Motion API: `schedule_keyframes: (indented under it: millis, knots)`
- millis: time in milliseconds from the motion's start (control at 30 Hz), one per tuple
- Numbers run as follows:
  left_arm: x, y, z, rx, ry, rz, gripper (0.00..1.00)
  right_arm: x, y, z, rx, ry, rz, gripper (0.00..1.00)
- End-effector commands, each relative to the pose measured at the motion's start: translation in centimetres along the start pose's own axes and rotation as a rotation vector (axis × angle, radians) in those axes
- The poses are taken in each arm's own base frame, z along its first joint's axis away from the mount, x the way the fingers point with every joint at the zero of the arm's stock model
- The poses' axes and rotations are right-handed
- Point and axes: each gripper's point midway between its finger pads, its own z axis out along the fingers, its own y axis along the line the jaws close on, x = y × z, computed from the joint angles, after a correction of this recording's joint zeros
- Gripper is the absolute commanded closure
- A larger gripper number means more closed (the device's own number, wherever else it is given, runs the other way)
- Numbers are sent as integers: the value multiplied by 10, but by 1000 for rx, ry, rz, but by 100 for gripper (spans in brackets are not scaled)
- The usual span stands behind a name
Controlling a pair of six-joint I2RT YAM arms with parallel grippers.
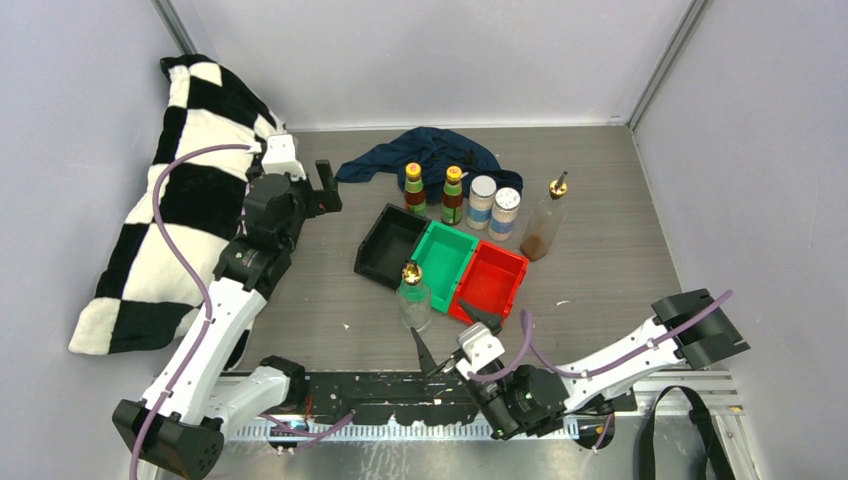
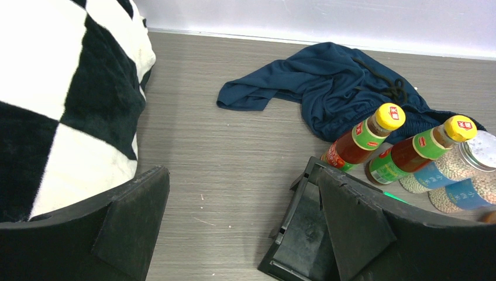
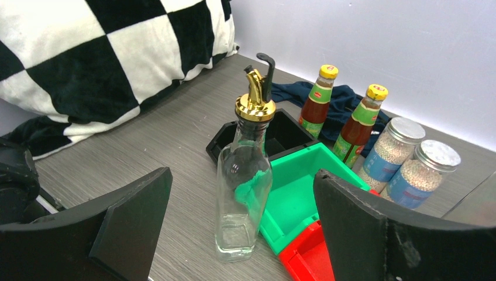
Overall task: Organize the condiment bottles
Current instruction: Pick up the bottle from the center of the board.
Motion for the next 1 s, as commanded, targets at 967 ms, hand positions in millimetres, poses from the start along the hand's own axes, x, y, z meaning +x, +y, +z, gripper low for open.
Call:
schedule_keyframes:
  millis: [967]
  knots:
    - [-12,8,-7,-19,-37,-82,0,17,10,60,-66,83,173,0]
